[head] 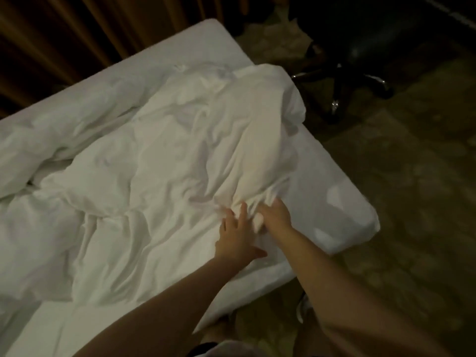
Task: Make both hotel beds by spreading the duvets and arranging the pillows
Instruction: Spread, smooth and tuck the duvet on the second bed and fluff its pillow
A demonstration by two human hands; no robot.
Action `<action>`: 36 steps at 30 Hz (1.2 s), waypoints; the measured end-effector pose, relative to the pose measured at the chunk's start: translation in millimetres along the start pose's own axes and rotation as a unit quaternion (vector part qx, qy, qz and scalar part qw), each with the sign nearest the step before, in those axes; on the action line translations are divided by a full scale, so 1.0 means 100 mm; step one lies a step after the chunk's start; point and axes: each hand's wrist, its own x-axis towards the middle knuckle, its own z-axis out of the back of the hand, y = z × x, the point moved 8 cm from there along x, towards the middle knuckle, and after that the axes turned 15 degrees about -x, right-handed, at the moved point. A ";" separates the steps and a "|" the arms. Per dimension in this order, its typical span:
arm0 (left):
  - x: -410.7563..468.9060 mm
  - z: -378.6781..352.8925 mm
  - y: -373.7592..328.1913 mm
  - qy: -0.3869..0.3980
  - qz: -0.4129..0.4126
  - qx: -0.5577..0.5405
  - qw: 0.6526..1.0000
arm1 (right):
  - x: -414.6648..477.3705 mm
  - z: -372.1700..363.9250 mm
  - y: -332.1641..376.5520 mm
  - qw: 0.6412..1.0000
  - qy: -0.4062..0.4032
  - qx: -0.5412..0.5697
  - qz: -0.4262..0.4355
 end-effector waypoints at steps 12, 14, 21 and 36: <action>-0.13 2.49 -2.27 -0.363 -0.163 -0.229 0.888 | -0.08 1.69 1.20 0.971 0.085 0.062 0.214; -0.19 2.77 -2.39 -0.362 -0.182 -0.287 0.868 | -0.10 1.59 1.12 0.956 0.173 0.049 0.231; -0.14 3.50 -2.44 -0.356 -0.172 -0.404 0.825 | -0.48 1.64 1.96 0.955 0.092 0.093 0.268; -0.17 3.86 -2.23 -0.429 -0.180 0.062 0.883 | -1.17 3.04 3.85 0.867 -0.004 0.372 0.331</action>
